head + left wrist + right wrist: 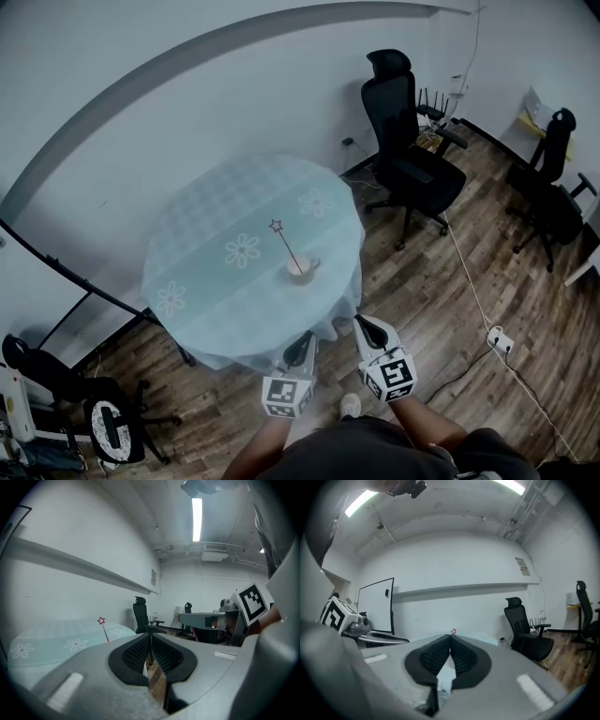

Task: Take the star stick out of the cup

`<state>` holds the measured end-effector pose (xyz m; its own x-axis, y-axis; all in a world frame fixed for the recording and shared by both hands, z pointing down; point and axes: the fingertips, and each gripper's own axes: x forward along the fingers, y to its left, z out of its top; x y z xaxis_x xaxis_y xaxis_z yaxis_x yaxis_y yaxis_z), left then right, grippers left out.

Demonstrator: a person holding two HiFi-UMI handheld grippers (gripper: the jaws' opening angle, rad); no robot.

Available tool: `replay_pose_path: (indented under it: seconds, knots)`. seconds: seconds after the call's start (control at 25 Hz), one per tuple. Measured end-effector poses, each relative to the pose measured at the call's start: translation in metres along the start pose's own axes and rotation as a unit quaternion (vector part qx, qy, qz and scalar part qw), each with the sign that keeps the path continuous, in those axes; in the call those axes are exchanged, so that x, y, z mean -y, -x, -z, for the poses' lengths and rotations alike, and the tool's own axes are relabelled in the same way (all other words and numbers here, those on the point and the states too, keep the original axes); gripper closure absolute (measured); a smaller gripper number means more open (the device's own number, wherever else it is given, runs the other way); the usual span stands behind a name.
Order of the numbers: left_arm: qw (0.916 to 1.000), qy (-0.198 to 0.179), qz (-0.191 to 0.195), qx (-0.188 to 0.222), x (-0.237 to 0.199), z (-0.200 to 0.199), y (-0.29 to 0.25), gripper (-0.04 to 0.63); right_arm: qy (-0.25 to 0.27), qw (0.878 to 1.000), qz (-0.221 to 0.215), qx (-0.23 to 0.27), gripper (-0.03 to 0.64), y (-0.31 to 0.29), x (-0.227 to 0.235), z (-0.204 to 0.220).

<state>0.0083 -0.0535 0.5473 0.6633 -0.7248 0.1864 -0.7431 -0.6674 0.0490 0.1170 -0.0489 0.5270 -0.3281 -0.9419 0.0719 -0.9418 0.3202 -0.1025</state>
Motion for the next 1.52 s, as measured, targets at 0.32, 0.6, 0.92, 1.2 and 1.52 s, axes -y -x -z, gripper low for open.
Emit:
replay_pose_path:
  seconds: [0.32, 0.6, 0.92, 1.2, 1.52]
  knots:
    - [0.9994, 0.006, -0.034, -0.007, -0.006, -0.004, -0.018, 0.574, 0.000, 0.999, -0.039, -0.013, 0.614, -0.018, 0.007, 0.005]
    - [0.9985, 0.006, -0.052, -0.012, -0.020, -0.002, -0.026, 0.574, -0.006, 0.998, -0.056, -0.006, 0.614, -0.038, 0.008, 0.001]
    - [0.9981, 0.017, -0.059, 0.001, -0.044, -0.002, -0.036, 0.574, 0.000, 0.998, -0.068, -0.011, 0.614, -0.066, -0.004, 0.005]
    - [0.9976, 0.029, -0.062, -0.003, -0.079, 0.002, -0.043, 0.574, 0.005, 0.998, -0.065, -0.014, 0.613, -0.099, -0.009, 0.003]
    - [0.9979, 0.035, -0.054, 0.004, -0.125, -0.008, -0.067, 0.574, 0.005, 0.998, -0.061, -0.018, 0.614, -0.149, -0.018, -0.002]
